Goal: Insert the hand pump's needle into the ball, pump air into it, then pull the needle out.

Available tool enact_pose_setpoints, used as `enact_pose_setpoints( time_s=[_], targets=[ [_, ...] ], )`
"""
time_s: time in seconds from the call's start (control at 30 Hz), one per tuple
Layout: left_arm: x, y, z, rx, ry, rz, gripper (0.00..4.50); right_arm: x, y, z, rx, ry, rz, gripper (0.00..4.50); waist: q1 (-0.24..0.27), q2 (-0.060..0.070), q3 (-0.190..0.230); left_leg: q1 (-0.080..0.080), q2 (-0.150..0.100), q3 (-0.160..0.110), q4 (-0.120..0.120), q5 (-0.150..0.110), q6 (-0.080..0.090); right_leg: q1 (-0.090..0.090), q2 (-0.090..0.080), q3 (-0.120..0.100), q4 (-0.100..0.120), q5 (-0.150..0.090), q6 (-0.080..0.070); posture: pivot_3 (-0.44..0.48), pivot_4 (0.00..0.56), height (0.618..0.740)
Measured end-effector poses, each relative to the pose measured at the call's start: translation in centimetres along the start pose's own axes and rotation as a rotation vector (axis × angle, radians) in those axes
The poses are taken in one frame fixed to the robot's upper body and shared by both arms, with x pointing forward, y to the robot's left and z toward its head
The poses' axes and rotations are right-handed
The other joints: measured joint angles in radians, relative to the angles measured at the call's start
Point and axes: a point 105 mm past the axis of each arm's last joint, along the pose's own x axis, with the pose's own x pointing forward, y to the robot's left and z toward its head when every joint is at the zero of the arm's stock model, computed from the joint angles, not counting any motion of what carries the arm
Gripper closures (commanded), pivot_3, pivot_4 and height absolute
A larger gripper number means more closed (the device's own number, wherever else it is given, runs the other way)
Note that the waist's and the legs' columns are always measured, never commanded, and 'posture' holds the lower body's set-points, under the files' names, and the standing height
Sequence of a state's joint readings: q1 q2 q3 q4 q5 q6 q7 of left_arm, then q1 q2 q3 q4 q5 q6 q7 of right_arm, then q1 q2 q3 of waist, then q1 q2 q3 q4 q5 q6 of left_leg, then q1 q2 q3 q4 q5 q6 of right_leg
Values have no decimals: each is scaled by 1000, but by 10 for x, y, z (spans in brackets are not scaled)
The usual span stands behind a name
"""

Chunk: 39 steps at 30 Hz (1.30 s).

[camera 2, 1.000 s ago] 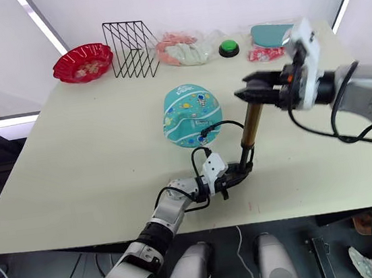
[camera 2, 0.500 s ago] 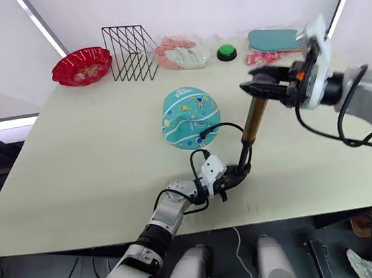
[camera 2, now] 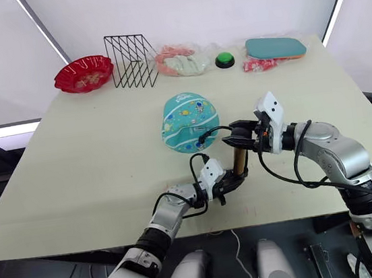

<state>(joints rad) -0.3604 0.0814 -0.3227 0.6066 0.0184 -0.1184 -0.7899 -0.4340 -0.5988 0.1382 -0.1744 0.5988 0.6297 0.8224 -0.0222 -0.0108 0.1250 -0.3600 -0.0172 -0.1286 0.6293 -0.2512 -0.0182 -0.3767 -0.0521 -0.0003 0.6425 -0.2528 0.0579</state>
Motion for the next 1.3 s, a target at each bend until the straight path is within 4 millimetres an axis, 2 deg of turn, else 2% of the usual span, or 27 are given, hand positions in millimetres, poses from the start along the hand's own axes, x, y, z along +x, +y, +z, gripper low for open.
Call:
enact_pose_setpoints(
  time_s=[0.23,0.3,0.33,0.37,0.47,0.63,0.73,0.87,0.93,1.03,1.13,1.3],
  targets=[
    [5,0,10,31,-34,-10,3443,-21,-4,26,29,82,-5,2523,11,10,17,-7,-4,-1,1,0,0,-5,-3,0,0,0,0,0,150,740],
    [7,0,12,39,-43,-14,3444,-30,-5,48,9,74,-5,2523,12,13,21,-12,-6,-1,3,0,0,-8,-5,0,0,3,-3,0,150,740],
    [9,1,14,47,-50,-15,3444,-37,-4,68,-14,56,-6,2523,12,15,23,-15,-7,-1,4,0,0,-11,-6,0,0,3,-3,0,150,740],
    [9,1,15,47,-50,-15,3444,-38,-4,71,-18,52,-7,2523,12,15,23,-17,-7,-1,5,0,0,-12,-6,-1,0,4,-2,0,150,740],
    [11,4,18,61,-55,-12,3444,-50,1,103,-55,8,-5,2523,14,13,24,-22,-7,-2,6,0,0,-17,-7,-1,0,5,-2,0,150,740],
    [19,6,21,72,-51,-5,3444,-65,6,126,-99,26,-22,2523,18,14,25,-23,-10,-1,7,1,1,-17,-10,-1,1,5,0,0,150,740],
    [20,7,22,73,-52,-4,3444,-67,7,133,-114,17,-25,2523,17,13,26,-23,-11,-1,7,1,1,-17,-10,-1,1,5,1,0,150,740],
    [21,7,21,71,-48,-6,3444,-65,6,132,-132,5,-22,2523,18,13,26,-23,-11,-1,8,1,1,-17,-10,-1,1,6,1,0,150,740],
    [21,8,20,70,-41,-3,3445,-58,4,125,-146,-12,-5,2523,16,12,25,-20,-11,-1,8,1,1,-14,-10,-1,1,4,5,0,150,740],
    [20,8,17,69,-27,0,3448,-46,-1,103,-131,-5,12,2523,11,9,21,-15,-11,-1,8,1,1,-9,-10,-2,1,3,5,0,150,740],
    [20,9,14,64,-14,8,3448,-34,-8,71,-74,26,18,2524,8,6,18,-8,-11,-1,7,1,1,-2,-10,-2,1,3,6,0,150,740],
    [18,8,9,53,-5,16,3448,-14,-12,28,-26,65,33,2524,6,2,12,-3,-8,-1,5,1,1,0,-9,-2,1,3,6,0,150,740]
  ],
)
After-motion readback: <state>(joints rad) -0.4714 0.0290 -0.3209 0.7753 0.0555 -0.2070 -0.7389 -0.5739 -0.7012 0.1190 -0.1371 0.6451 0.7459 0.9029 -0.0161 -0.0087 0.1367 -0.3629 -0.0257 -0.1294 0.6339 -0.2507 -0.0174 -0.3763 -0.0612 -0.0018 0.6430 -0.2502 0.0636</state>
